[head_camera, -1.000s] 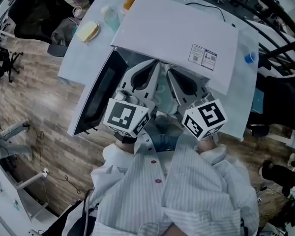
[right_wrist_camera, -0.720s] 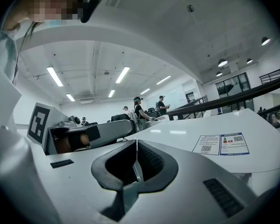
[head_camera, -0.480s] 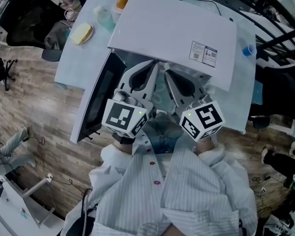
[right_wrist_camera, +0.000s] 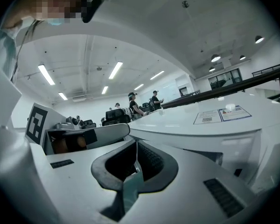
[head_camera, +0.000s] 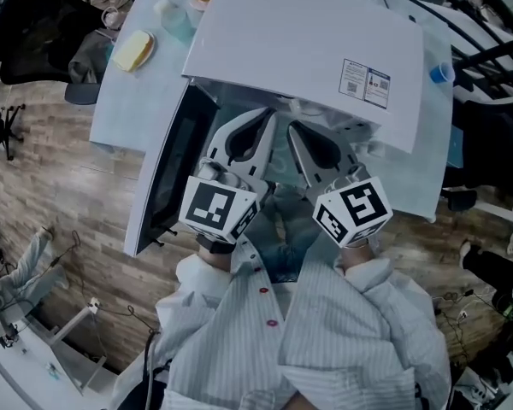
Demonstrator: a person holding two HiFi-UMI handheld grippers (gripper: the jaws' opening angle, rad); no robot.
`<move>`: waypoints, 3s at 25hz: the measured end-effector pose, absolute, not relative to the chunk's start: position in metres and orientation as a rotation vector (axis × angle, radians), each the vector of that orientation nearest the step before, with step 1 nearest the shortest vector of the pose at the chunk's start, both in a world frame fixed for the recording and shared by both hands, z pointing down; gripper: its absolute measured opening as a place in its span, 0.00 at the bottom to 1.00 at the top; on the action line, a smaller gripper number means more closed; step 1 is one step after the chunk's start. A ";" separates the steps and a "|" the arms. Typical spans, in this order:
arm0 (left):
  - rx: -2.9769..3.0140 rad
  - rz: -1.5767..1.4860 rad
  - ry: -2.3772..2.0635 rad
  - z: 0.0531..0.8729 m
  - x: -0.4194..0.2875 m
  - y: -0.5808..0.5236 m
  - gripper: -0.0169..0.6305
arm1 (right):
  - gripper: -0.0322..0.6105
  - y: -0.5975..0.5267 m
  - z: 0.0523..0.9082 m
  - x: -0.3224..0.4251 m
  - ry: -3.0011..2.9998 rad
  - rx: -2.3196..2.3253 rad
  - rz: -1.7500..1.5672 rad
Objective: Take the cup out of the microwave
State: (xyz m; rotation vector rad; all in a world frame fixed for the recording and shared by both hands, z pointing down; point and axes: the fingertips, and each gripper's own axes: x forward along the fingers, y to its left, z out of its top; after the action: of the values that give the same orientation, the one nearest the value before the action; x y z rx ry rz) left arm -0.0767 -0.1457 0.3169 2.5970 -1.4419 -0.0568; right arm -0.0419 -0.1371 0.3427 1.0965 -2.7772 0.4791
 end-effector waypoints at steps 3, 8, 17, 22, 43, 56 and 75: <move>2.578 -0.037 -1.423 0.332 -0.076 -0.145 0.04 | 0.11 -0.138 0.357 -0.041 -2.757 1.110 0.509; 2.579 -0.001 -1.412 0.352 -0.072 -0.146 0.04 | 0.11 -0.139 0.379 -0.041 -2.729 1.124 0.554; 2.585 0.014 -1.392 0.378 -0.072 -0.149 0.04 | 0.11 -0.143 0.408 -0.041 -2.703 1.165 0.540; 2.596 0.026 -1.374 0.391 -0.072 -0.154 0.04 | 0.11 -0.148 0.420 -0.035 -2.692 1.224 0.533; 2.601 0.025 -1.340 0.408 -0.081 -0.145 0.04 | 0.11 -0.153 0.453 -0.021 -2.601 1.411 0.473; 2.599 0.040 -1.371 0.408 -0.103 -0.144 0.04 | 0.29 -0.170 0.464 -0.023 -2.544 1.523 0.457; 2.572 0.074 -1.398 0.418 -0.122 -0.144 0.04 | 0.32 -0.201 0.490 -0.025 -2.458 1.560 0.426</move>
State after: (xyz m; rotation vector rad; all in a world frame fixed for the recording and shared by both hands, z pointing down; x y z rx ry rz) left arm -0.1222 -0.1438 0.4177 2.5720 -1.3984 0.0737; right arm -0.0252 -0.2012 0.4898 1.5598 -2.4575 0.4259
